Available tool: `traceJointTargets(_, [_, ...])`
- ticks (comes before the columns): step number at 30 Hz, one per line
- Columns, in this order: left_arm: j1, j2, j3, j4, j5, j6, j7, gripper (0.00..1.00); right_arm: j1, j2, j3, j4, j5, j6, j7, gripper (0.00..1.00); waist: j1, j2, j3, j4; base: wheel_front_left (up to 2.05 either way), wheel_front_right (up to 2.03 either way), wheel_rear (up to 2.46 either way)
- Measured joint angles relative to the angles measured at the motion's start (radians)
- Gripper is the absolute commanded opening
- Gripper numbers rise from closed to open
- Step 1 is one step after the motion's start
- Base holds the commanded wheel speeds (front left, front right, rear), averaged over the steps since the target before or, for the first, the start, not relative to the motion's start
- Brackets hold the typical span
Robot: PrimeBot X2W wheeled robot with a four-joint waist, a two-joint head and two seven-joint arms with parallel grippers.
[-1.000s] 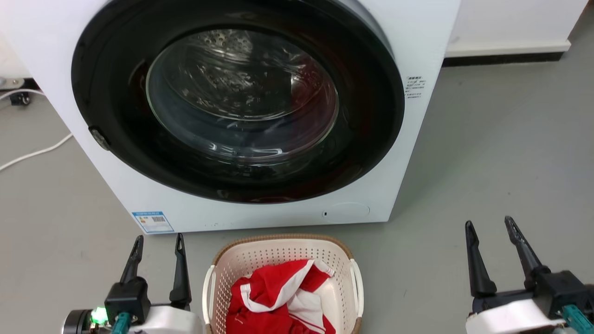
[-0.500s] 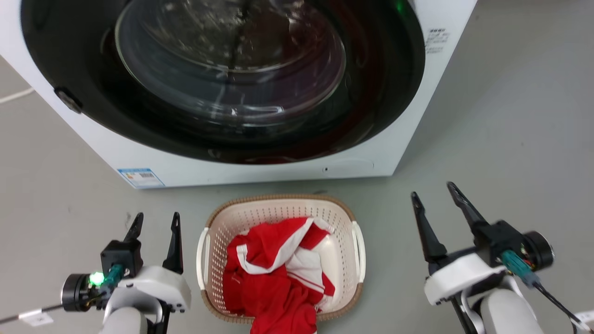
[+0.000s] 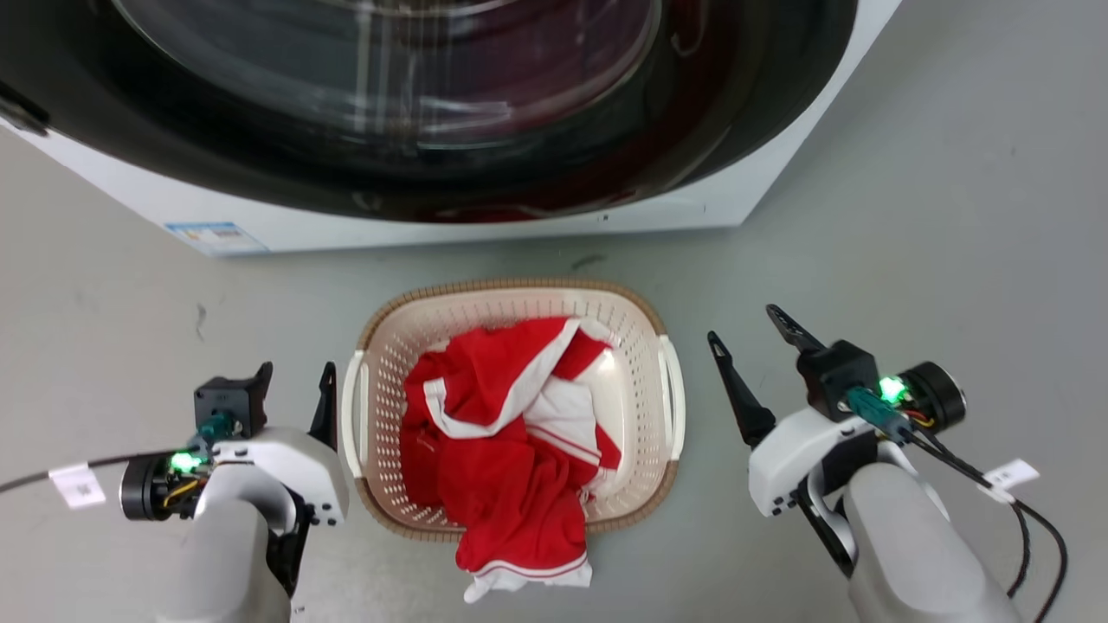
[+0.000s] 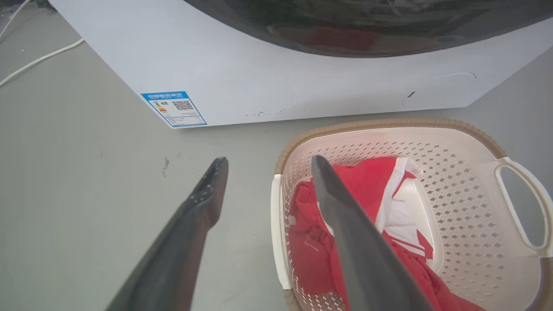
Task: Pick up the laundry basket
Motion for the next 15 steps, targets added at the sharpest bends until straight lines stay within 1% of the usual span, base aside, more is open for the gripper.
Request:
traceJointTargets(9, [-0.118,0.015,-0.027,0.179,-0.022,-0.009,0.000,1.00,-0.114,0.000,0.045,0.194,-0.007,0.000,0.000,1.00,-0.0001,0.0000,0.097,0.005,0.00,0.00,0.00])
traceJointTargets(15, [-0.167,0.011,-0.049,0.273,-0.030,-0.013,0.000,1.00,-0.177,0.000,0.078,0.309,0.010,0.000,0.000,1.00,-0.0001,0.0000,0.146,0.017,0.00,0.00,0.00])
